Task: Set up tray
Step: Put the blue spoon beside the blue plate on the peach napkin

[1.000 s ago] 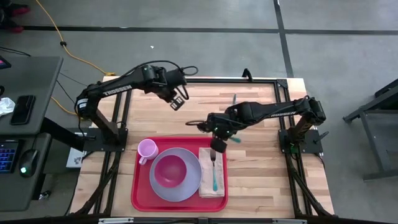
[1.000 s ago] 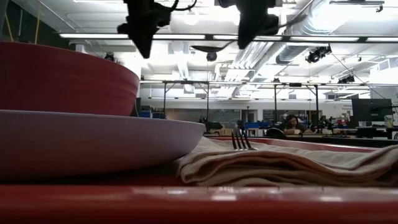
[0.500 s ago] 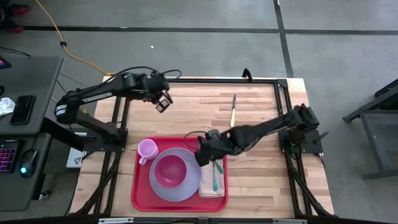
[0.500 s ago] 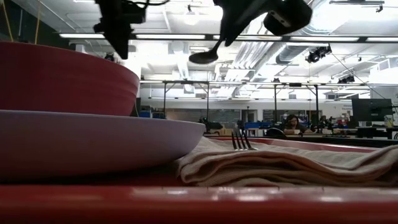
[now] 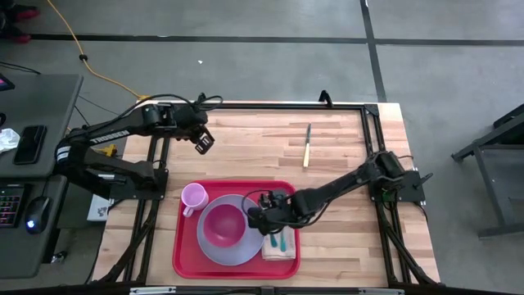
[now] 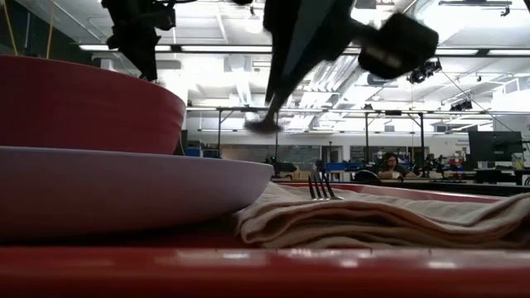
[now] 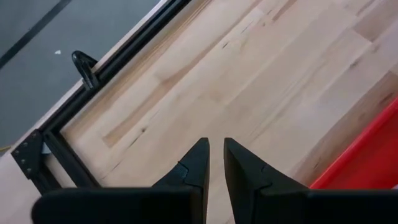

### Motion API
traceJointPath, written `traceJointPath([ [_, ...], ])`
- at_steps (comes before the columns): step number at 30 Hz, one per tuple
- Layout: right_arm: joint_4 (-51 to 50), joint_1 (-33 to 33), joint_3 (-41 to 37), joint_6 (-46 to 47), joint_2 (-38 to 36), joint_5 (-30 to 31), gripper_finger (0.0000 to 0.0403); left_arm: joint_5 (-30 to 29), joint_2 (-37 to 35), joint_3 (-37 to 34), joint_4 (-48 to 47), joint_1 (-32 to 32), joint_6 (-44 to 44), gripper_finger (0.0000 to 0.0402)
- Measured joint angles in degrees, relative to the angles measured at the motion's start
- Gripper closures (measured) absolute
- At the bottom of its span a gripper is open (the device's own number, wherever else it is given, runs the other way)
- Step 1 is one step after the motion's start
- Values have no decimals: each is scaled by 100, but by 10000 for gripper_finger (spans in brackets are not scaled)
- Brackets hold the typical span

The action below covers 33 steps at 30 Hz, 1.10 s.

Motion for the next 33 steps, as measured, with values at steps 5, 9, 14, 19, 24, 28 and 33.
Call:
traceJointPath([
  [5, 297, -2, -2, 160, 358, -45, 403, -67, 3, 0, 83, 0, 238, 323],
  [9, 213, -2, -4, 261, 494, -48, 403, -79, 4, 0, 289, 0, 389, 323],
  [14, -161, -2, -3, 319, 483, 16, 403, -79, 4, 0, 367, 0, 544, 323],
  [19, -246, -2, -4, 350, 483, 125, 403, 6, 4, 0, 513, 0, 548, 323],
  [24, -369, -4, -4, 392, 483, 160, 403, 52, 4, 2, 608, 0, 636, 323],
  [28, -406, -2, -4, 394, 483, 282, 402, 52, 4, 2, 629, 0, 647, 323],
  [33, 75, -4, -377, 402, 474, 275, 403, 54, 4, 2, 639, 0, 647, 323],
])
